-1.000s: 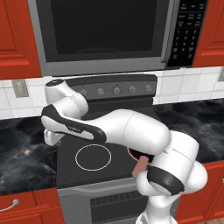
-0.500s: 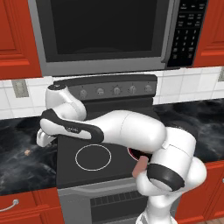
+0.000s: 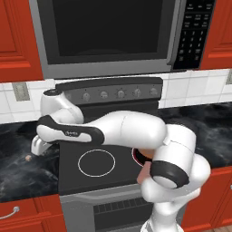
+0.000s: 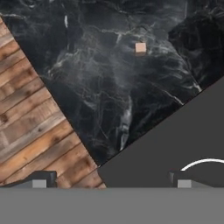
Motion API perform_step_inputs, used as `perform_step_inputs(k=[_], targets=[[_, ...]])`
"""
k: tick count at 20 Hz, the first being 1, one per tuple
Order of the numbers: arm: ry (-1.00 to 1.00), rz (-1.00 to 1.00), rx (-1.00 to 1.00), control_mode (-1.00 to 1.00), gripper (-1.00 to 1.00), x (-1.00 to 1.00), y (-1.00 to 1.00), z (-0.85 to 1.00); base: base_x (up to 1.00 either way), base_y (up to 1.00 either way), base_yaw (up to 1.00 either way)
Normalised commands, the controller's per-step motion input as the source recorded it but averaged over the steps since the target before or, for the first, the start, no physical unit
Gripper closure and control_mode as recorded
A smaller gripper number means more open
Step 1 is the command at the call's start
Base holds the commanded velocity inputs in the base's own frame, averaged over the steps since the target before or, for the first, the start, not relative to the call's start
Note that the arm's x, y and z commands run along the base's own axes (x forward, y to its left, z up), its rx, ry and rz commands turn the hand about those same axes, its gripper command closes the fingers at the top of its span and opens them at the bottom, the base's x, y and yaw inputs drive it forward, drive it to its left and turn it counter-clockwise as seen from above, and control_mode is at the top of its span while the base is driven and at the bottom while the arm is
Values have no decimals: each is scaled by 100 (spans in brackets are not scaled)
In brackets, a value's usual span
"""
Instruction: Pick up the sugar cube(s) and place them in the saucepan with hot chocolate.
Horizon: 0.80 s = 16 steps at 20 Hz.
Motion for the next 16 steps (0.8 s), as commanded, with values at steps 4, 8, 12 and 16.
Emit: perform_step_inputs(k=[4, 8, 12, 16], targets=[[5, 11, -3, -100, -100, 38, 22, 0, 0, 0, 0], [0, 0, 0, -100, -100, 2, 30, -5, 0, 0, 0], [-9, 0, 0, -100, -100, 4, 28, -29, 0, 0, 0], [-10, 0, 0, -100, -100, 0, 23, -43, 0, 0, 0]])
